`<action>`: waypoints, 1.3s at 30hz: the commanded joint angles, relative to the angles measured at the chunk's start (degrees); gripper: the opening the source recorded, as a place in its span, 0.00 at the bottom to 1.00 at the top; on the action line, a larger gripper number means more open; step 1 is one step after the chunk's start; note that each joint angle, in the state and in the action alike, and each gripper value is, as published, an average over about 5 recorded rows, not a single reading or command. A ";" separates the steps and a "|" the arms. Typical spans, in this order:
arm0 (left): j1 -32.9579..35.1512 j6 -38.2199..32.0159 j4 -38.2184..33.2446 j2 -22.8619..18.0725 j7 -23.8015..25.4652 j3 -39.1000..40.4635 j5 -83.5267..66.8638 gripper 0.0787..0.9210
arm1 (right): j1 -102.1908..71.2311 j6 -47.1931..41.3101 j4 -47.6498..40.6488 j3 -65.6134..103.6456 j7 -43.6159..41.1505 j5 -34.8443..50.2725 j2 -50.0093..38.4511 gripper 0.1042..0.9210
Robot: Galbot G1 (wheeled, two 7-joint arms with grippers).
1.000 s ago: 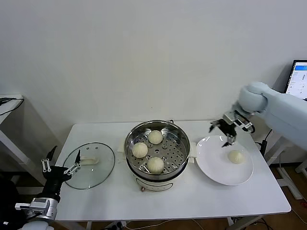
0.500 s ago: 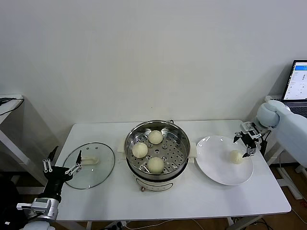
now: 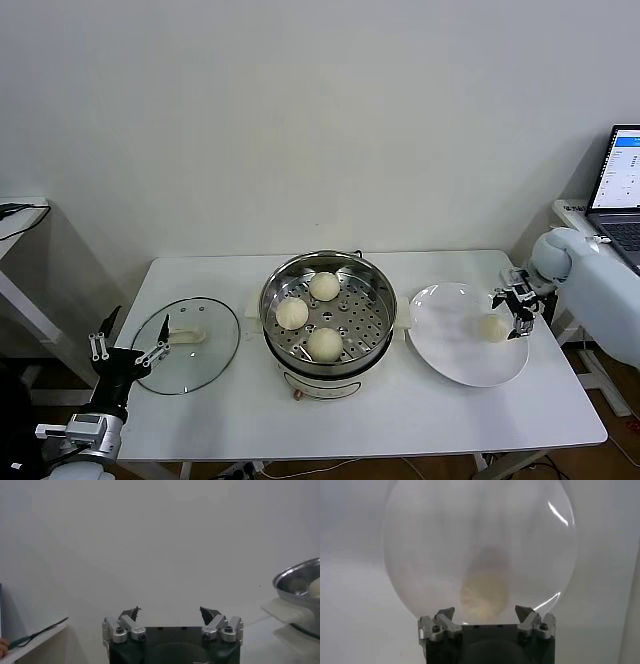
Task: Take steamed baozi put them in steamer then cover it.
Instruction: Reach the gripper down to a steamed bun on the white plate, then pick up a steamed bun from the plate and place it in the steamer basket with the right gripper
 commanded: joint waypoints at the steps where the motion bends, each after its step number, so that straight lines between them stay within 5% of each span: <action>1: -0.02 0.00 0.00 -0.02 -0.01 0.01 0.02 0.88 | -1.92 0.41 -3.27 2.79 1.14 -2.87 2.67 0.88; 19: 0.05 -0.13 0.38 -0.03 0.03 0.20 0.12 0.88 | -2.29 1.72 -5.13 4.16 1.72 -6.24 4.38 0.87; 30: -0.22 -0.15 0.81 0.01 0.05 0.35 0.12 0.88 | -1.94 2.10 -5.50 4.15 1.64 -6.17 4.87 0.72; 39: -0.25 -0.03 0.34 -0.02 -0.09 0.64 0.13 0.88 | 1.76 -2.58 2.81 -2.33 -1.74 5.47 -2.13 0.71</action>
